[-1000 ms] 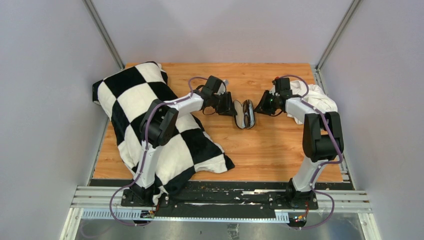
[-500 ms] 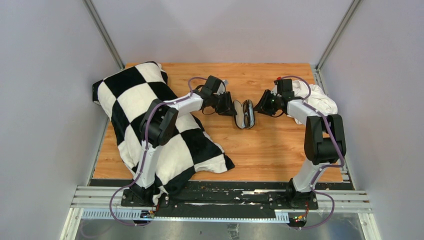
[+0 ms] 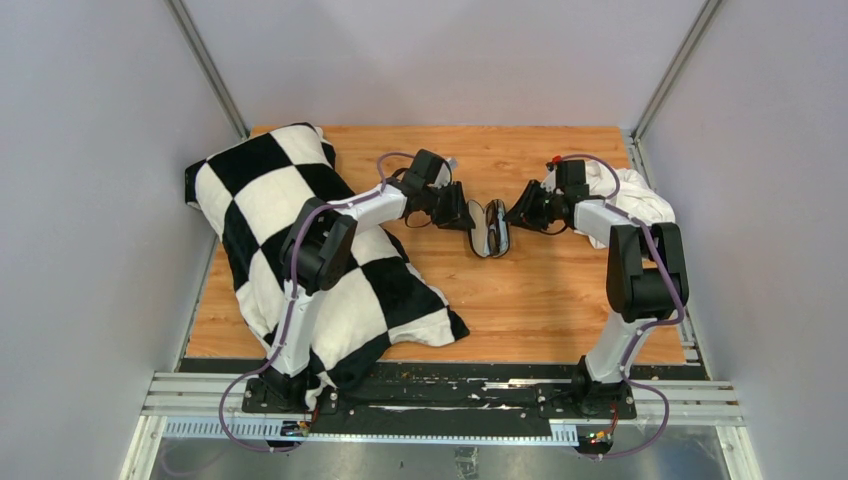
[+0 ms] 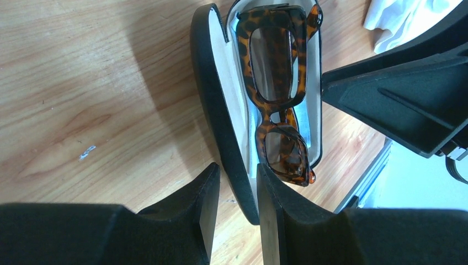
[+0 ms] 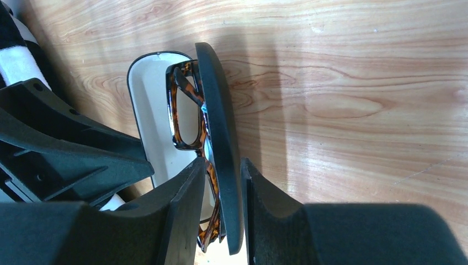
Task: Organize the sunglasses
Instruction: Close the sunglasses case at the center of the board.
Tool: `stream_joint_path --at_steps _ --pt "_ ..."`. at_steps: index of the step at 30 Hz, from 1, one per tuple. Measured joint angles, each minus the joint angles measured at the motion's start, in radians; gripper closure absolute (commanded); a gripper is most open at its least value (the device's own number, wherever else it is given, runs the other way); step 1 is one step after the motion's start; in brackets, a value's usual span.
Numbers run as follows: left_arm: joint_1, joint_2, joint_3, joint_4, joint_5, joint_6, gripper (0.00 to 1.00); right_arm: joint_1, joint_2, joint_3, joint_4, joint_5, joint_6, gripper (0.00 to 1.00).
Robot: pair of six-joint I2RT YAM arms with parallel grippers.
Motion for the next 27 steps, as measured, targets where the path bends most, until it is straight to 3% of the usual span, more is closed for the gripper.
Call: stream_joint_path --at_steps 16,27 --pt "0.0 0.003 0.0 -0.005 0.0 0.002 0.65 -0.006 0.027 -0.013 0.023 -0.031 0.011 0.75" --pt "0.0 0.003 0.0 -0.004 0.002 0.0 0.73 -0.01 0.029 -0.018 0.027 -0.047 0.01 0.78"
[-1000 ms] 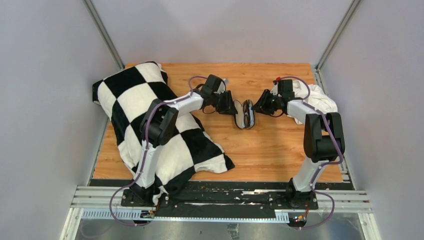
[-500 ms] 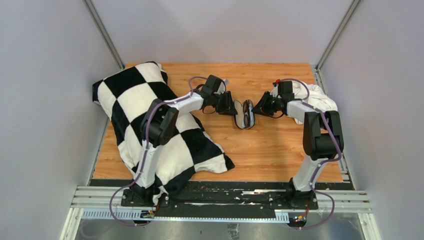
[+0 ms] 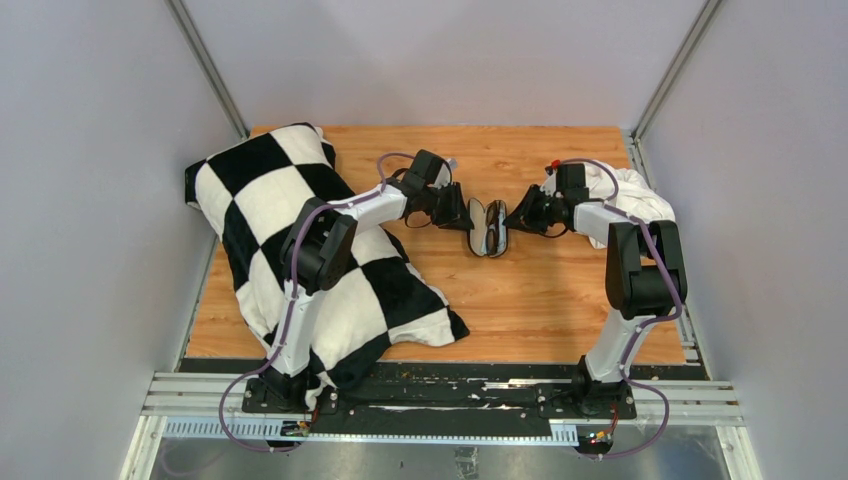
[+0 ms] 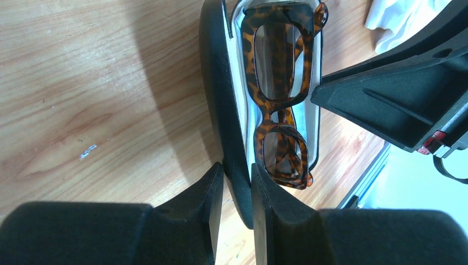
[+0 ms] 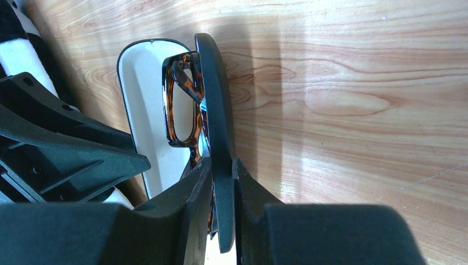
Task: Organize the sunglasses
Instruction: Close the sunglasses case at the center of the board.
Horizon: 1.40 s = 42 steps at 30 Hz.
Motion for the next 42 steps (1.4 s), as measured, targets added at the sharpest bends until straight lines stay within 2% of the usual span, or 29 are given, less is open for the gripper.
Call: stream_joint_path --at_steps 19,42 --pt "0.004 0.0 0.004 0.007 0.003 -0.008 0.76 -0.003 0.0 -0.025 0.035 -0.013 0.019 0.81" --pt "-0.027 0.049 0.158 -0.105 -0.022 0.018 0.75 -0.008 0.0 -0.042 0.065 0.015 0.028 0.82"
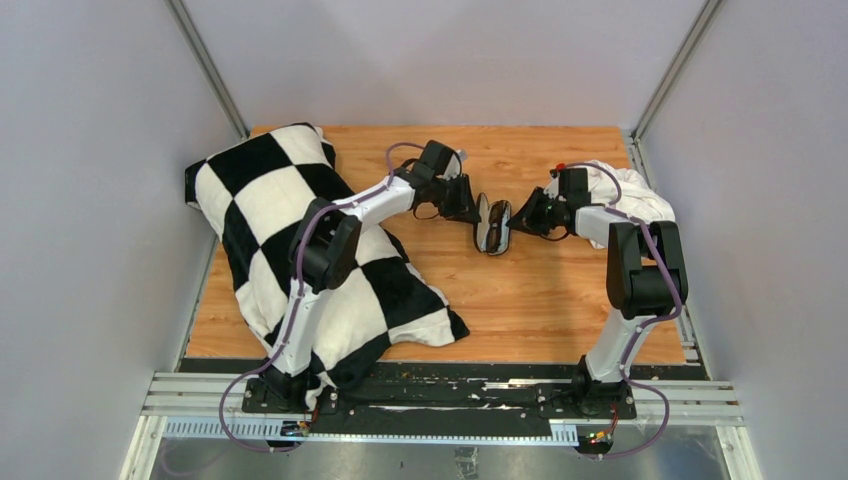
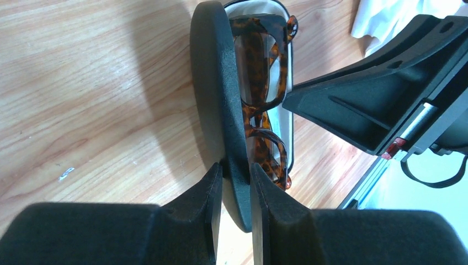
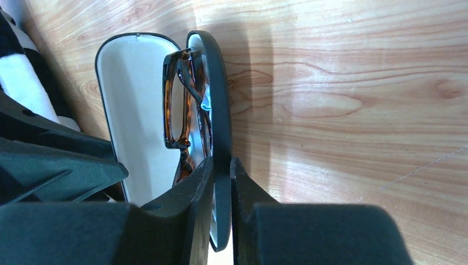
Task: Organize the sunglasses
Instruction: Close the sunglasses case at the center of the board.
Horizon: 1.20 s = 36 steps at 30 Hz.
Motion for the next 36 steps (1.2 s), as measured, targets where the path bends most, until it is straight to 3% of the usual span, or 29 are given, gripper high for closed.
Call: stream_joint_path --at_steps 15,22,36 --pt "-0.031 0.045 0.11 -0.034 0.011 0.0 0.75 -0.001 0.0 -0.009 0.005 0.052 0.0 0.82" --pt "-0.1 0.082 0.16 -0.009 0.063 -0.003 0.75 0.01 0.007 -0.026 0.007 0.012 0.015 0.82" --pt "-0.127 0.101 0.163 -0.021 0.087 -0.002 0.74 0.019 0.006 -0.035 0.015 -0.016 0.027 0.79"
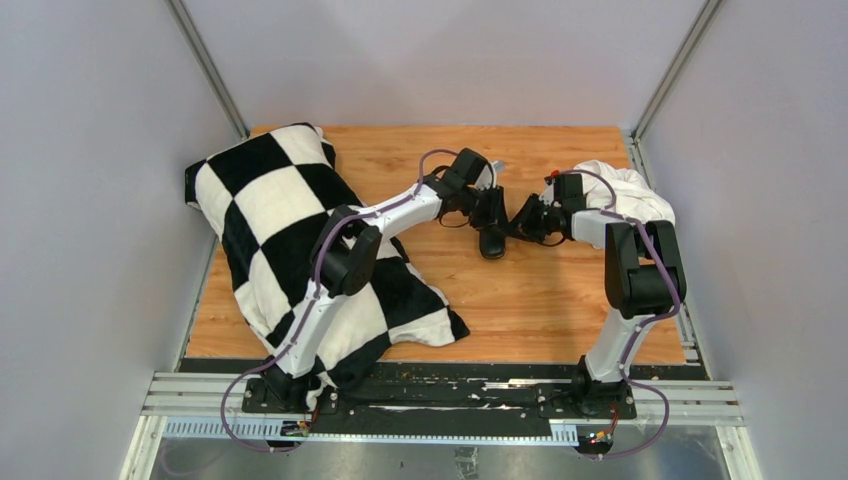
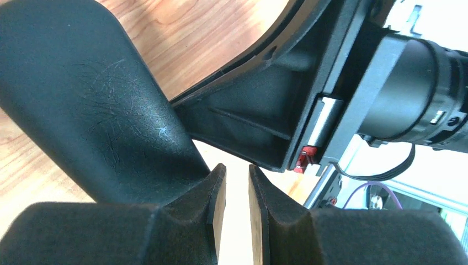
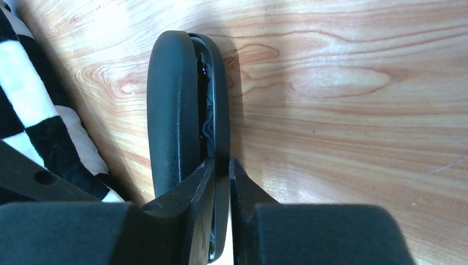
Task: Organize the sunglasses
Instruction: Close the sunglasses case at the center of the board.
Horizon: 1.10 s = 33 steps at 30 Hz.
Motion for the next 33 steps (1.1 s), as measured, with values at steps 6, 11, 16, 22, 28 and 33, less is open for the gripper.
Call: stream_joint_path --at_steps 6,11,16,22,28,33 --pt "0.01 -0.079 -0.044 -0.006 -0.006 0.008 0.74 0.0 -0.016 -0.009 -0.008 -0.001 -0.005 0.67" --pt "0.018 -0.231 -0.166 0.013 -0.029 0.031 0.7 0.0 -0.035 -0.019 -0.023 0.0 -0.01 0.65" --pt "0.029 -0.317 -0.286 0.035 -0.051 0.05 0.67 0.0 -0.08 -0.04 -0.072 0.019 -0.025 0.64" --pt "0.035 -0.314 -0.36 -0.001 -0.084 0.093 0.53 0.0 -0.18 -0.08 -0.137 0.046 -0.052 0.64" --pt "0.035 -0.314 -0.369 -0.013 -0.117 0.13 0.51 0.0 -0.242 -0.125 -0.184 0.074 -0.077 0.64" --pt "0.035 -0.314 -0.383 -0.013 -0.122 0.14 0.51 -0.001 -0.275 -0.157 -0.211 0.107 -0.095 0.64"
